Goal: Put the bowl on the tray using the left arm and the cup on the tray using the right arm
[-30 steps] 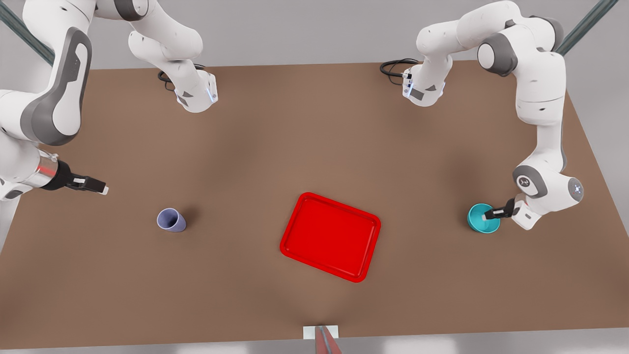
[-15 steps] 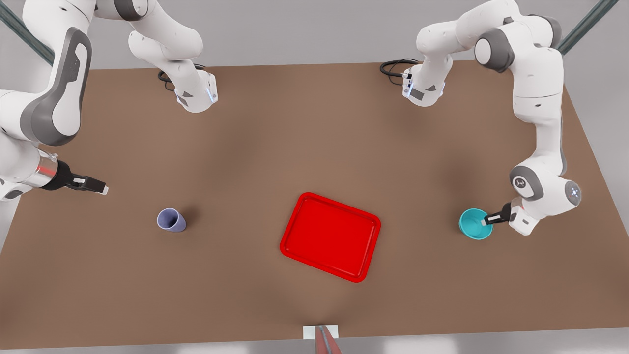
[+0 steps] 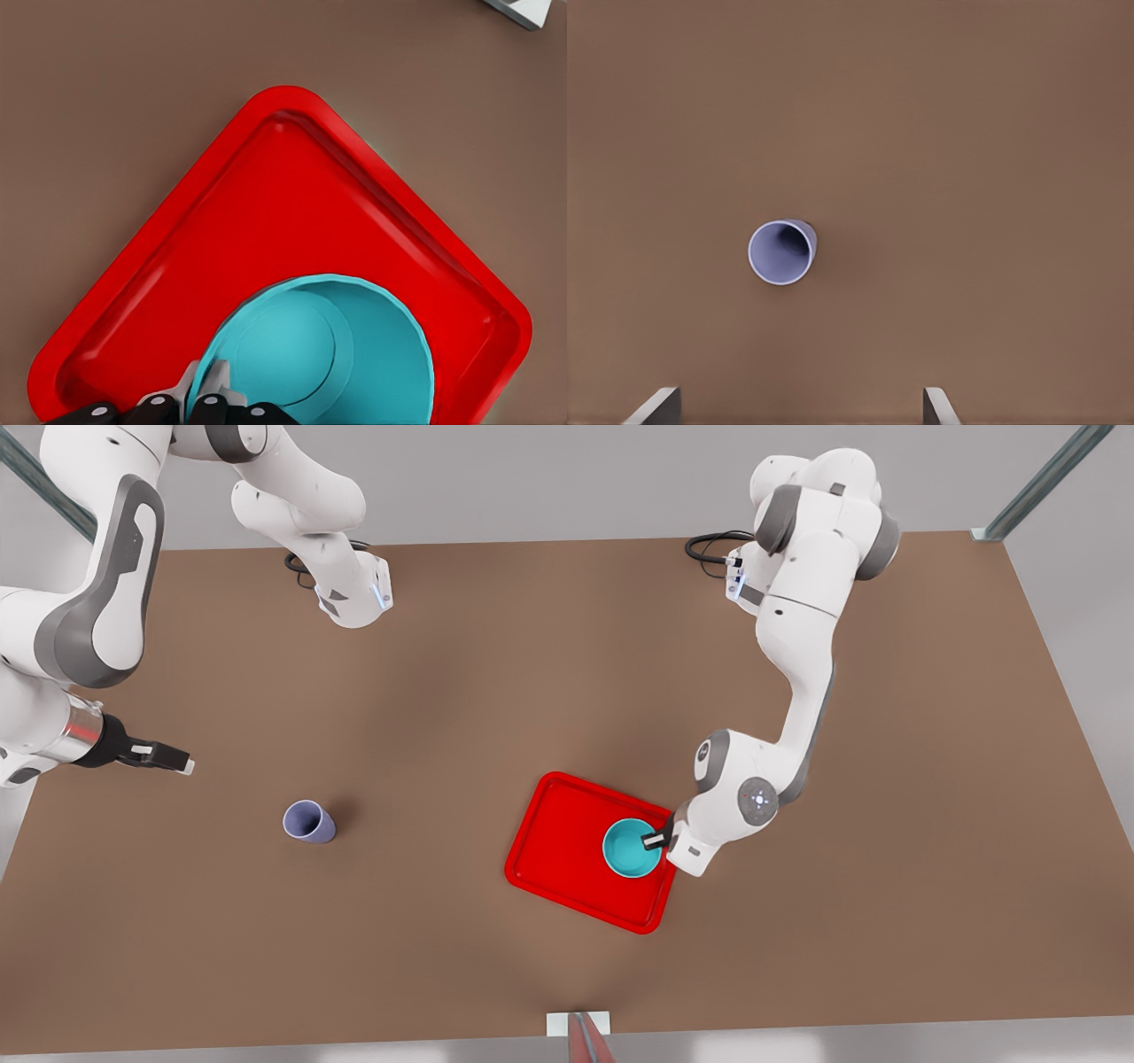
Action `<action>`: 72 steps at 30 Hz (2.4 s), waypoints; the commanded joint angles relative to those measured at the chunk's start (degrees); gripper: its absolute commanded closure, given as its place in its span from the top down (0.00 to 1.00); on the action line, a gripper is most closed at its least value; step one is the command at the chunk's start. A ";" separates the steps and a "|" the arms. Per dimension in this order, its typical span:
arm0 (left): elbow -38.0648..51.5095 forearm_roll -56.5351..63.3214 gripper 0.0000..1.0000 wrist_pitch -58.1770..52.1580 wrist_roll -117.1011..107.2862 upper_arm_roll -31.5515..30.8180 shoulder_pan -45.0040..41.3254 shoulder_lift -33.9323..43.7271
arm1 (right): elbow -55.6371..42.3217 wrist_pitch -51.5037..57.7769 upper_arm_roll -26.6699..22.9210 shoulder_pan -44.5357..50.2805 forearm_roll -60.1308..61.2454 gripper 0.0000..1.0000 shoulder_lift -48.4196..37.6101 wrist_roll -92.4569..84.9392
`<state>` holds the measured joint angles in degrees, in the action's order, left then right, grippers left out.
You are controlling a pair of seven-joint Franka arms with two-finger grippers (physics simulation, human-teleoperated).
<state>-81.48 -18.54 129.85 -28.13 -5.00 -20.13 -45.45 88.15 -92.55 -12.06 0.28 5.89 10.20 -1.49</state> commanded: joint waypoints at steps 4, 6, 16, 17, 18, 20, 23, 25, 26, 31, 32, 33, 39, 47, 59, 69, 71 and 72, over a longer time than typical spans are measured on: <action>0.09 -2.29 0.21 1.02 0.88 -0.01 0.00 -2.45 | -0.08 0.00 -0.07 0.07 0.00 1.00 0.00 0.00; 0.18 -1.86 1.00 1.81 0.79 -0.01 0.00 -2.89 | 0.00 0.00 -0.07 0.07 0.00 1.00 0.00 0.00; 7.56 15.19 1.00 -26.71 2.89 7.54 2.55 10.45 | 0.00 0.09 -0.07 0.07 0.00 1.00 0.00 0.00; 7.47 17.39 1.00 -33.67 13.23 10.43 2.55 14.59 | -0.08 0.09 -0.07 0.16 0.00 1.00 0.00 0.00; 6.69 17.48 1.00 -41.93 23.10 14.65 2.55 20.20 | -0.08 0.00 -0.07 0.33 0.00 1.00 0.00 0.00; 2.48 17.66 1.00 -47.23 28.73 18.79 2.55 27.42 | -0.08 -0.09 -0.07 0.16 0.00 1.00 0.00 0.00; -5.53 19.68 1.00 -45.73 28.30 7.99 14.23 36.92 | -0.88 -0.35 -0.07 0.24 0.00 1.00 1.23 0.00; -8.17 19.33 1.00 -44.24 28.21 7.72 15.30 39.65 | -0.96 -1.14 0.54 1.04 -0.17 1.00 2.28 0.35; -8.17 19.50 1.00 -44.24 28.04 7.63 15.30 39.12 | -0.52 -2.11 1.16 2.62 -0.35 1.00 2.98 0.79; -8.08 18.98 1.00 -44.85 28.74 7.46 15.30 37.54 | 3.24 -8.34 1.33 5.61 -0.18 1.00 7.56 1.14; -8.26 18.98 1.00 -44.85 28.83 7.37 15.29 37.54 | 5.80 -10.89 1.33 5.61 -0.17 1.00 7.64 1.14; -8.26 18.89 1.00 -44.77 28.92 7.46 15.30 37.54 | 7.73 -11.07 1.33 5.61 -0.18 1.00 7.56 1.14; -8.26 18.89 1.00 -44.06 29.00 8.16 15.30 37.10 | 13.01 -21.88 1.33 5.61 -0.09 1.00 11.07 1.14; -8.17 17.75 1.00 -44.06 29.00 8.51 15.30 36.66 | 13.19 -26.98 1.33 5.61 0.00 1.00 14.32 1.14; -8.43 17.75 1.00 -44.59 28.92 8.60 15.30 36.40 | 18.72 -31.38 1.33 5.26 0.00 1.00 13.62 0.26; -8.35 17.75 1.00 -44.15 29.00 9.30 15.38 35.69 | 18.72 -34.01 1.33 4.99 0.00 1.00 16.17 0.09; -8.26 17.75 1.00 -44.15 29.00 9.39 15.30 35.69 | 18.72 -33.84 1.25 4.73 0.00 1.00 17.40 -0.09; -8.35 17.75 1.00 -44.15 29.00 9.30 15.30 35.69 | 18.90 -34.01 1.33 3.85 0.00 1.00 17.66 -2.64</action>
<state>-89.82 -0.79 85.69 0.88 4.36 -4.84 -9.76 107.10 -126.56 -10.81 4.21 5.89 28.07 -4.19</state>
